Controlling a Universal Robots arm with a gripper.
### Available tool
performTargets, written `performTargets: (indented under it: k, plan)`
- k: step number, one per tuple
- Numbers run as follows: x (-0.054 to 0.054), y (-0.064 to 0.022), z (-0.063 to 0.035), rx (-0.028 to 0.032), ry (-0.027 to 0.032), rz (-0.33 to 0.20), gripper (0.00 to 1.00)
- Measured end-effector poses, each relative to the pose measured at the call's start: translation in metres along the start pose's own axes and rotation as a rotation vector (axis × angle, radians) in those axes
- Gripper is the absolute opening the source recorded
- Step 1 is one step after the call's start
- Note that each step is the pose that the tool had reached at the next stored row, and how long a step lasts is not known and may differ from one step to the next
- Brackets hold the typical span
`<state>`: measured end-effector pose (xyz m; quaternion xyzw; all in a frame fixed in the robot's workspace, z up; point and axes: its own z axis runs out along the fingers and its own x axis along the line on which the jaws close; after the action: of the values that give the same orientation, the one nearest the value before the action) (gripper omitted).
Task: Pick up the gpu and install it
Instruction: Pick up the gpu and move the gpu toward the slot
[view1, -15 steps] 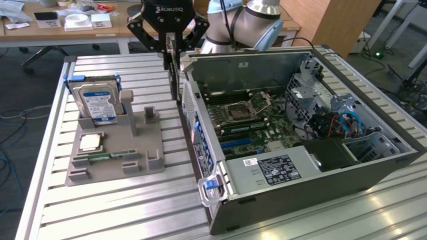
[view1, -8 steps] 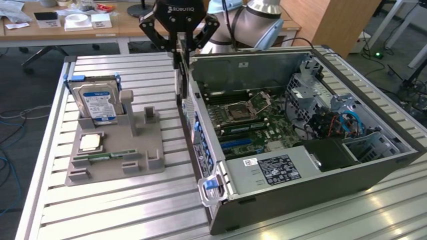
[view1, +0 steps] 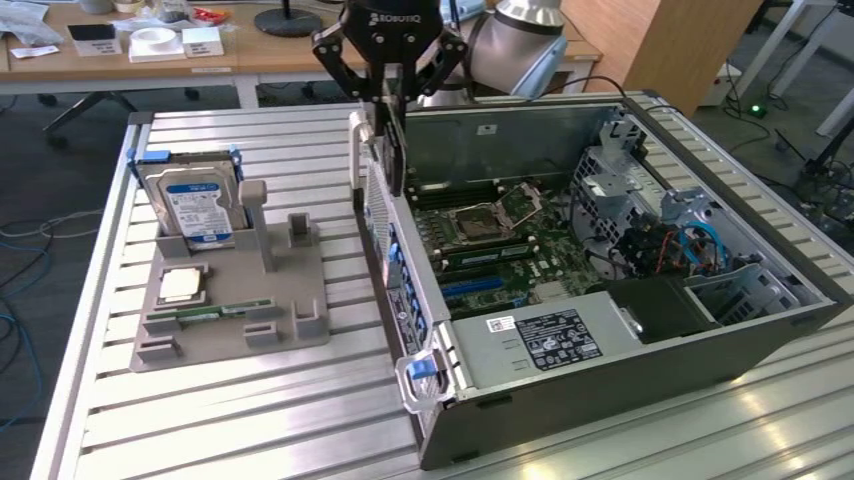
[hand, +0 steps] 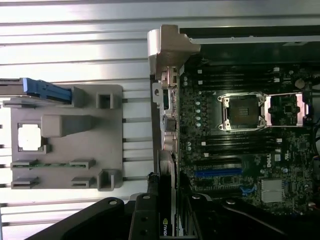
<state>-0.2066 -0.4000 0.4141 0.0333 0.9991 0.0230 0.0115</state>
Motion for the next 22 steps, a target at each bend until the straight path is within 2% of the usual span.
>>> performTargets:
  k: [22]
  plan:
    - [-0.098, 0.0065, 0.0025, -0.0020, 0.0003, 0.000, 0.26]
